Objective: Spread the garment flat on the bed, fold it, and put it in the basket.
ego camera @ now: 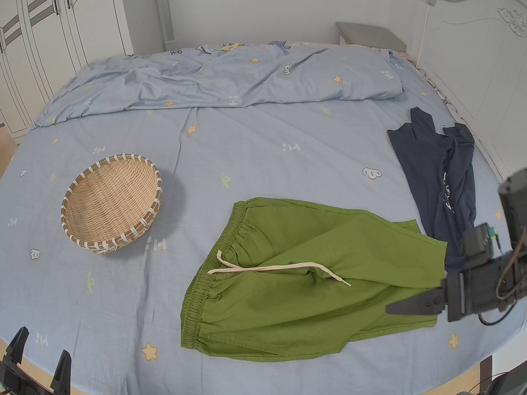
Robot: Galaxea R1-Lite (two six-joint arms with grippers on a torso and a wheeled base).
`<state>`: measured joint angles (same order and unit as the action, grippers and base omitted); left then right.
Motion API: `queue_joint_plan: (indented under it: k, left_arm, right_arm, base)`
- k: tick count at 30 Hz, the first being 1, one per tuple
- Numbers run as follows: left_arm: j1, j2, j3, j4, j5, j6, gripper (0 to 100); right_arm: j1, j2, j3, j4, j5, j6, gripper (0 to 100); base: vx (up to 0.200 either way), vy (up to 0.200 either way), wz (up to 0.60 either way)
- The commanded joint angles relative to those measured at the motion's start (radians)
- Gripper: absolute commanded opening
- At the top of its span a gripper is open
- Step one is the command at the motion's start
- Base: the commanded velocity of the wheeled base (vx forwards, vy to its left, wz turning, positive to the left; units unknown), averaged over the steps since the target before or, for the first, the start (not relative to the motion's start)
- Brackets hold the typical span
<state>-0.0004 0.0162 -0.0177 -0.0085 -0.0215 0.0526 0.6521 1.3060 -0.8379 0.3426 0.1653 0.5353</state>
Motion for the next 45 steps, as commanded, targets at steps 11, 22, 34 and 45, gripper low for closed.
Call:
queue_joint_plan:
  k: [11,22,34,45]
  left_arm:
    - [-0.391,0.573,-0.528,0.242,-0.281,-0.477,100]
    - [-0.348,1.216,-0.308,-0.395,-0.373,-0.533,100]
    - [-0.334,1.710,-0.226,-0.648,-0.457,-0.244,100]
    - [-0.302,1.769,-0.199,-0.650,-0.508,-0.146,100]
  right_arm:
    - [-0.131,-0.392,0.503,-0.393,0.131,0.074,100]
    - [-0.351,-0.024,0.405,-0.513,0.211,-0.163,100]
    - [-0.344,0.016,0.378,-0.568,0.287,-0.175,100]
    - [-0.301,0.015,0.379,-0.570,0.329,-0.161,100]
  base:
    - [0.000,0.000,0.00]
    - [0.000,0.000,0.00]
    - [0.000,0.000,0.00]
    - [0.000,0.000,0.00]
